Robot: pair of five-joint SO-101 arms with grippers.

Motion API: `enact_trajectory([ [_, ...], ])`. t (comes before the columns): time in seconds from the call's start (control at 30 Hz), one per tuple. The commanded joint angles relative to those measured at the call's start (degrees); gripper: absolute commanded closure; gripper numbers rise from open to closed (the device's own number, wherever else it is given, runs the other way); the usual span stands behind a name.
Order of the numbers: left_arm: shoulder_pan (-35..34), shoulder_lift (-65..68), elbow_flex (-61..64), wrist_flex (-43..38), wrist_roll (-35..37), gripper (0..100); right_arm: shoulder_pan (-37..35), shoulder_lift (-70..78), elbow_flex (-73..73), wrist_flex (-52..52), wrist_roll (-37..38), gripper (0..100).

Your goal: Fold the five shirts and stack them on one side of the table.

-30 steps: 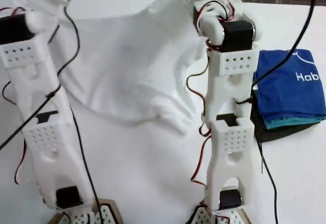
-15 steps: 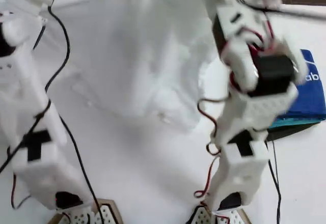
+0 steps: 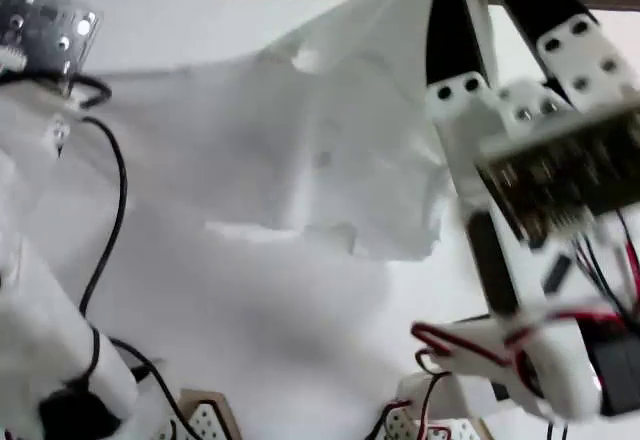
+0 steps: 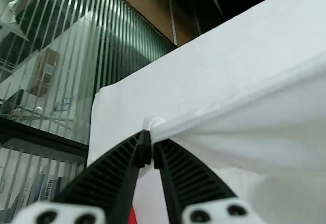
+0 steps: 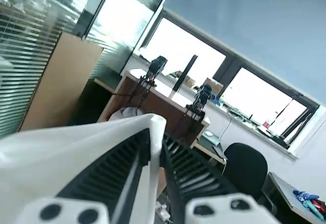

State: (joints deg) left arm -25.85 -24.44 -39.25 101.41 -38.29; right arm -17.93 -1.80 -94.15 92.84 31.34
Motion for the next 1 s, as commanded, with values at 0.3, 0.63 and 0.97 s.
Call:
enact_trajectory([
  [0.3, -3.4, -3.5, 2.5, 1.1, 3.1, 98, -8.4, -7.1, -0.8, 3.6, 2.0, 97.7],
  [0.63, -3.4, -15.9, 17.1, 0.9, 2.6, 98, -8.7, -10.0, -0.7, 4.6, 3.0, 97.7],
  [0.97, -3.4, -22.9, 16.3, 0.9, 2.6, 98, -8.7, -14.7, -0.7, 4.6, 13.7, 97.7],
])
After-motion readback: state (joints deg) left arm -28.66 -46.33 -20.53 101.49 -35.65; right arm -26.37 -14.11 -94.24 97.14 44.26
